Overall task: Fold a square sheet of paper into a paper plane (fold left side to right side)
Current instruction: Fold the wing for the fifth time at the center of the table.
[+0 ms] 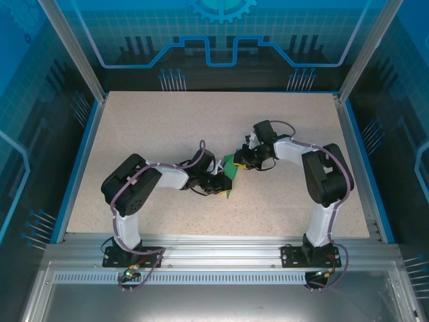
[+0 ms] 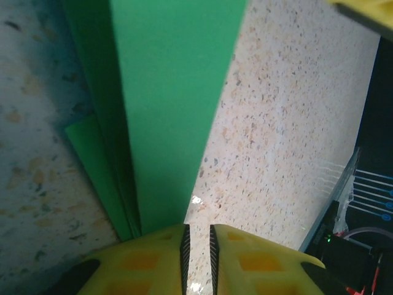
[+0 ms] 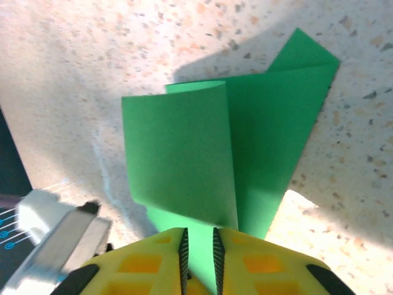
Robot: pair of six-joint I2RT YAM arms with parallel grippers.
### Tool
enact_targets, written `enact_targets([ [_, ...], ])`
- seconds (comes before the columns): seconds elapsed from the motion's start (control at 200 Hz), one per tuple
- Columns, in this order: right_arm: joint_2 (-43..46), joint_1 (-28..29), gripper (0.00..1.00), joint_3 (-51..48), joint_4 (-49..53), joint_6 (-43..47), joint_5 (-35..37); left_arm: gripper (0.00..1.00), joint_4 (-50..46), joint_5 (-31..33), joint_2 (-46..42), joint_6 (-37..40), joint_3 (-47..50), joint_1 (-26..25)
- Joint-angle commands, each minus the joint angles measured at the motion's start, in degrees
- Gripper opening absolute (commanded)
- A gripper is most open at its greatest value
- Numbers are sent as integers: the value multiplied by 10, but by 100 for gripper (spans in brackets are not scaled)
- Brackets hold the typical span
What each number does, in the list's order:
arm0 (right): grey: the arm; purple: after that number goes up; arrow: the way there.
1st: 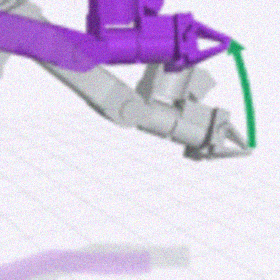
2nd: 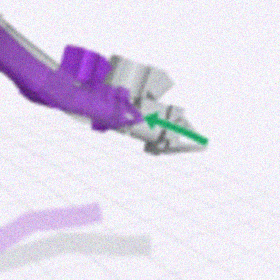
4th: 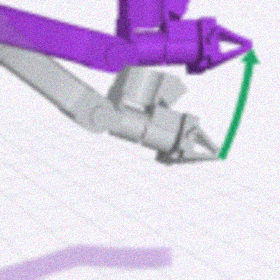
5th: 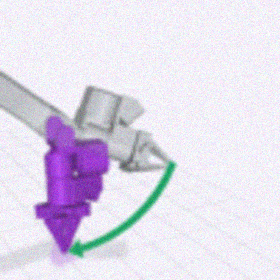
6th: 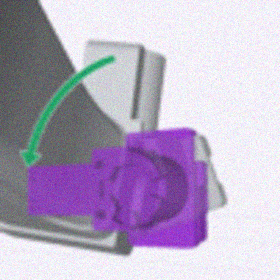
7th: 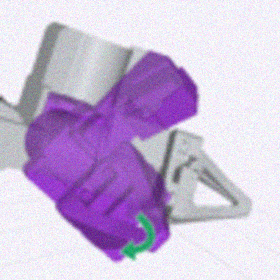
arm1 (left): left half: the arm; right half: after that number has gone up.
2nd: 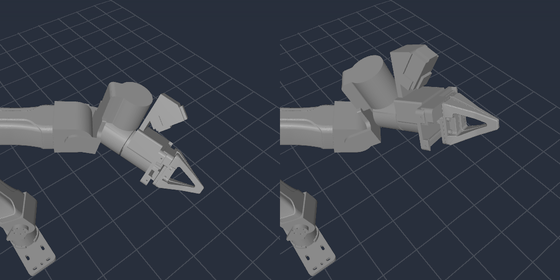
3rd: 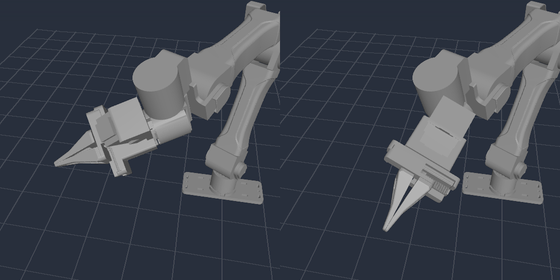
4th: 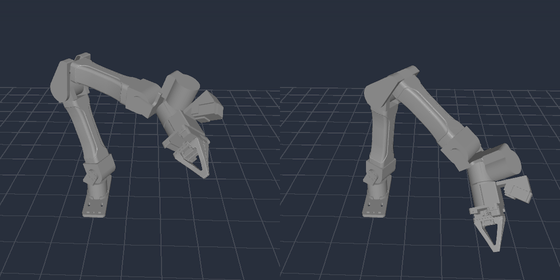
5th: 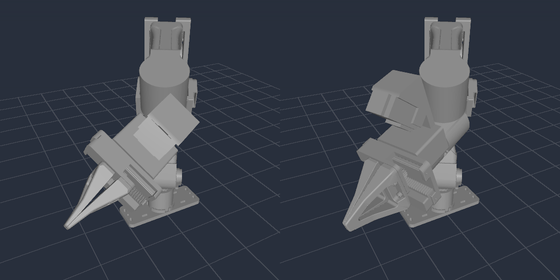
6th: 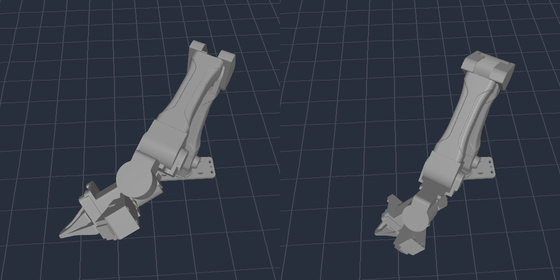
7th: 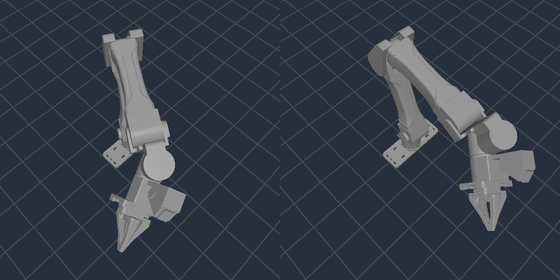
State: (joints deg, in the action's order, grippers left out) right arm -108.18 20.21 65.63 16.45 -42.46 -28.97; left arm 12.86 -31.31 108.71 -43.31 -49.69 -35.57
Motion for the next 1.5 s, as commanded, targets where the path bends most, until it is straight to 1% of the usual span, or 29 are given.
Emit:
enact_targets([
  [0.0, 29, 5, 17, -31, -18, -1, -20, 19, -35, 9, 26, -5, 21, -11],
  [0.15, 38, 31, 14, -62, -28, -17, -13, 18, -71, 27, 18, 9, 16, -10],
  [0.285, 31, 46, 12, -77, -44, -31, -8, 18, -82, 35, 16, 13, 15, -11],
  [0.56, 12, 73, 11, -71, -38, -32, 2, 16, -107, 55, 15, 16, 9, -10],
  [0.83, -17, 83, 11, -73, -38, -28, 25, 15, -149, 79, 17, 21, -2, -11],
  [1.12, -42, 77, 11, -36, 3, 21, 80, 14, -167, 90, 26, 23, -4, -11],
  [1.496, -68, 38, 11, 23, 23, 63, 100, 14, -177, 94, 36, 24, -4, -11],
])
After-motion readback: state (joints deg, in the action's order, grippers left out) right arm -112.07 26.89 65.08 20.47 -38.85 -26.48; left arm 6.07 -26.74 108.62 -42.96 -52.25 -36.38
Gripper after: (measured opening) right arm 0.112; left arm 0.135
